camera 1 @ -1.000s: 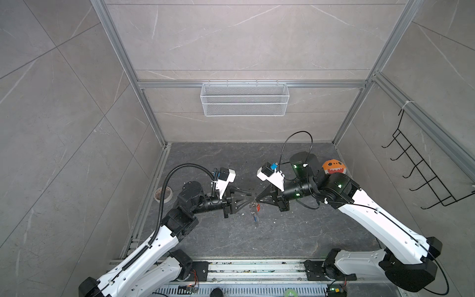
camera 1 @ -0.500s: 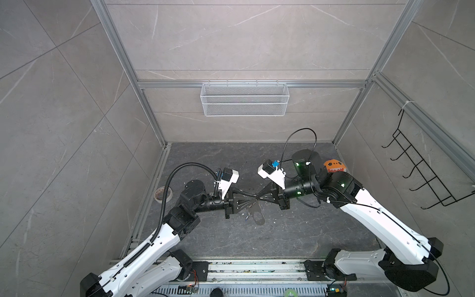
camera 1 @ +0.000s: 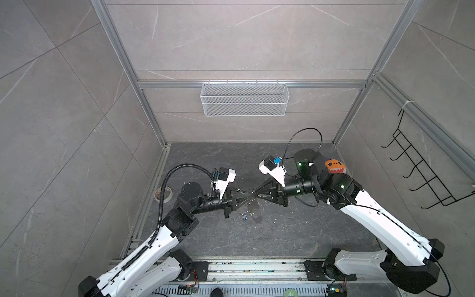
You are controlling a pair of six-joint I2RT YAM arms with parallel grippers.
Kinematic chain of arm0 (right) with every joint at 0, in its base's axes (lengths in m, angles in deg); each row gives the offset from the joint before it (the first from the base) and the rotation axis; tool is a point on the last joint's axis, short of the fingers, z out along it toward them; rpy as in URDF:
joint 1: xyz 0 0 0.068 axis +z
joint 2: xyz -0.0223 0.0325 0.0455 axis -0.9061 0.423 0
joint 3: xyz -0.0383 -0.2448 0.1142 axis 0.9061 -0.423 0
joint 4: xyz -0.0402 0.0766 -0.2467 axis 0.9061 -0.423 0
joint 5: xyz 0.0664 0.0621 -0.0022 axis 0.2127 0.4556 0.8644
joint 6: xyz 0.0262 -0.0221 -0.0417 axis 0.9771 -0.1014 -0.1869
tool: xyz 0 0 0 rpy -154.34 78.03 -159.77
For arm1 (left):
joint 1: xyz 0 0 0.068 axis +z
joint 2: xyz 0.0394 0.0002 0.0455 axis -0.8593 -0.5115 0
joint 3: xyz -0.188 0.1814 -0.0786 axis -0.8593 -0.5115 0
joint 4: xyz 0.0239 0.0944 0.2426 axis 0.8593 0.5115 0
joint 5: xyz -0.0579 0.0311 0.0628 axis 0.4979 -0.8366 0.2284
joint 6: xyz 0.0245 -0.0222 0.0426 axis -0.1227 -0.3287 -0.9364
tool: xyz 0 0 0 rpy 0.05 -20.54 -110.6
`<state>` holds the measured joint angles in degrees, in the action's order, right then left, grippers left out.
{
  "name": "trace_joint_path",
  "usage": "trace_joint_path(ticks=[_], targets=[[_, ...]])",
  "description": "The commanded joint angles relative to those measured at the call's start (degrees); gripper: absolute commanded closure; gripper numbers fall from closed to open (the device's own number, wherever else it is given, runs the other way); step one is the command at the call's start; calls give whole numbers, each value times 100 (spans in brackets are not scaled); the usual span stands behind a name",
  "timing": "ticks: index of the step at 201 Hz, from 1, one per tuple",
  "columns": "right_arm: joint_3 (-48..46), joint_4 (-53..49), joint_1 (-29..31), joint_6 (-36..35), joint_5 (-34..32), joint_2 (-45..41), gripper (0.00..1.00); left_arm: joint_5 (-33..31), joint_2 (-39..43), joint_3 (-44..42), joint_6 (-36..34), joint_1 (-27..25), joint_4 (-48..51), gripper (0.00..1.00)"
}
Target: Remove the keys from the keyring
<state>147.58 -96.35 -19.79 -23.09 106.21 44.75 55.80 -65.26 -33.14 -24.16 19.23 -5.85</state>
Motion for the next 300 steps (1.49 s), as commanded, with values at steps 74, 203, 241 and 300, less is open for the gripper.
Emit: trace_joint_path(ticks=[74,203,241,300], targets=[[-1758,3743,57,1602,-152,-971,59,-491,392,-445,535,-16,-2202,100],[-2063,4665,122,2203,312,-668,77,-468,504,-517,595,-28,-2392,100],[-2089,4715,174,2229,386,-598,82,-527,562,-524,555,-19,-2315,100],[-2160,4773,230,2229,369,-605,100,-644,584,-531,533,-18,-2260,100]])
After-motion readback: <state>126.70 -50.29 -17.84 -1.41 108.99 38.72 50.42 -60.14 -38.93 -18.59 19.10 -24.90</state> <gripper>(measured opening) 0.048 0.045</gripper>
